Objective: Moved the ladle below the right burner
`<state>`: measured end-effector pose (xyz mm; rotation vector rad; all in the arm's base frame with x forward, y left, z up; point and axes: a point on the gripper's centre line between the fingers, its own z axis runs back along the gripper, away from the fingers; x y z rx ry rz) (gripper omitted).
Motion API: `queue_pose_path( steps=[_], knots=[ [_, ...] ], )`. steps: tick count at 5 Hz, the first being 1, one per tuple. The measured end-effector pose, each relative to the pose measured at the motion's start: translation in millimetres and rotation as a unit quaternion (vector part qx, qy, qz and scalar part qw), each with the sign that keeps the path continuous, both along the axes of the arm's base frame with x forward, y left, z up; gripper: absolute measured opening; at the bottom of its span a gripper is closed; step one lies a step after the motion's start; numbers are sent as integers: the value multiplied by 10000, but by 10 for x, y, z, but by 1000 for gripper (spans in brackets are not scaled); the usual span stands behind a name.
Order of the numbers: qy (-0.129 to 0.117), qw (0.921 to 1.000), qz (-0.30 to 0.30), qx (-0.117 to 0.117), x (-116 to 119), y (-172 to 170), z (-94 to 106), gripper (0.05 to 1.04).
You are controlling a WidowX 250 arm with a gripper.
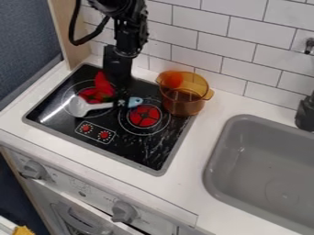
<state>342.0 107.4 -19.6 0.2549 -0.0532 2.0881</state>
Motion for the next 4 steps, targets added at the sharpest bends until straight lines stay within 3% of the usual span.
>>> queue_pose_path(
  steps=[2, 3, 4],
  knots=[
    [-211, 9976, -633, -183, -179, -88, 282, 298],
    [-304, 9912, -1267, -214, -286, -201, 425, 298],
    [-354, 9741, -2227, -167, -375, -404, 507, 298]
  ],
)
